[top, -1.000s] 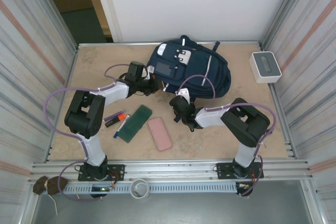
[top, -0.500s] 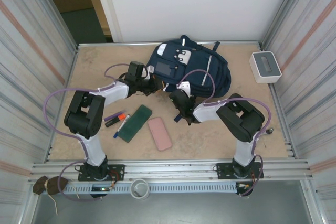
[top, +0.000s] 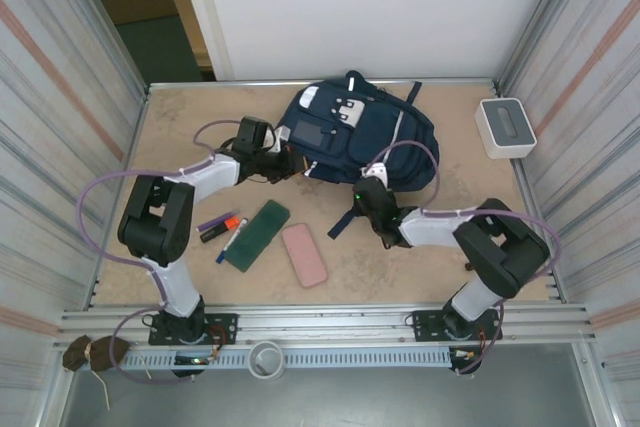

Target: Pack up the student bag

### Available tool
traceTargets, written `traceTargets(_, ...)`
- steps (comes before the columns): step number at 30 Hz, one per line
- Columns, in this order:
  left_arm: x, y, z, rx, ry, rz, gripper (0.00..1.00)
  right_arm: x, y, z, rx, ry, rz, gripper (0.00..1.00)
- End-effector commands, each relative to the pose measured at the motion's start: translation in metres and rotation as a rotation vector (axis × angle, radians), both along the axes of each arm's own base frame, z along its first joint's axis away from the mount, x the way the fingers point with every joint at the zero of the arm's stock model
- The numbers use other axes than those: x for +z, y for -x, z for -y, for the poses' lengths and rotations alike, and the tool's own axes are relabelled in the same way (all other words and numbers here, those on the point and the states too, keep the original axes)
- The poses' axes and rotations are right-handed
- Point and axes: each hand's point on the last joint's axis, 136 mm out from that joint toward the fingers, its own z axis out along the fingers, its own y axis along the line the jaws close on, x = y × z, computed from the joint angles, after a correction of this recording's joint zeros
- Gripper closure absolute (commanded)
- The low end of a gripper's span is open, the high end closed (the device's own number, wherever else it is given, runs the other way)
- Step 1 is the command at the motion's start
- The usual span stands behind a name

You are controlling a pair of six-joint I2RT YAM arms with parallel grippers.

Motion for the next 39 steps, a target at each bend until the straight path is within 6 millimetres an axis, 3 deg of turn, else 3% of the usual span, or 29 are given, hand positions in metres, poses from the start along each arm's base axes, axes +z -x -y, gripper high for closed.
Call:
traceTargets(1, 0.018, -0.018, -0.027, 0.034, -0.038, 0.084, 1.0, -0.007, 0.012, 0.032, -0.053, -0.022, -0.069, 1.0)
traceTargets(6, 0.008, -0.032, -0.053, 0.09, -0.063, 0.071, 1.0, -0.007, 0.018, 0.047, -0.052, -0.117, -0.146, 1.0)
traceTargets(11, 0.003, -0.045, -0.064, 0.111, -0.074, 0.071, 0.99, 0.0, 0.016, 0.021, 0.049, -0.25, -0.199, 1.0)
traceTargets(16, 0.014, -0.045, -0.069, 0.093, -0.124, 0.122, 0.59, 0.016, 0.015, -0.012, 0.15, -0.338, -0.24, 1.0)
traceTargets(21, 0.037, -0.032, -0.08, 0.048, -0.28, 0.31, 0.45, 0.033, 0.016, -0.031, 0.209, -0.407, -0.28, 1.0)
traceTargets(24, 0.059, -0.019, -0.062, -0.072, -0.35, 0.547, 0.44, 0.041, 0.018, -0.038, 0.249, -0.424, -0.305, 1.0)
traceTargets(27, 0.079, 0.009, -0.019, -0.296, -0.395, 0.856, 0.44, 0.045, 0.021, -0.044, 0.295, -0.43, -0.325, 1.0)
traceTargets(29, 0.081, 0.025, 0.007, -0.429, -0.468, 1.015, 0.44, 0.047, 0.022, -0.047, 0.316, -0.43, -0.33, 1.0)
traceTargets(33, 0.059, 0.048, 0.049, -0.698, -0.577, 1.191, 0.44, 0.051, 0.022, -0.049, 0.33, -0.443, -0.332, 1.0)
traceTargets(39, 0.027, 0.044, 0.073, -0.873, -0.669, 1.226, 0.44, 0.057, 0.024, -0.051, 0.344, -0.461, -0.33, 1.0)
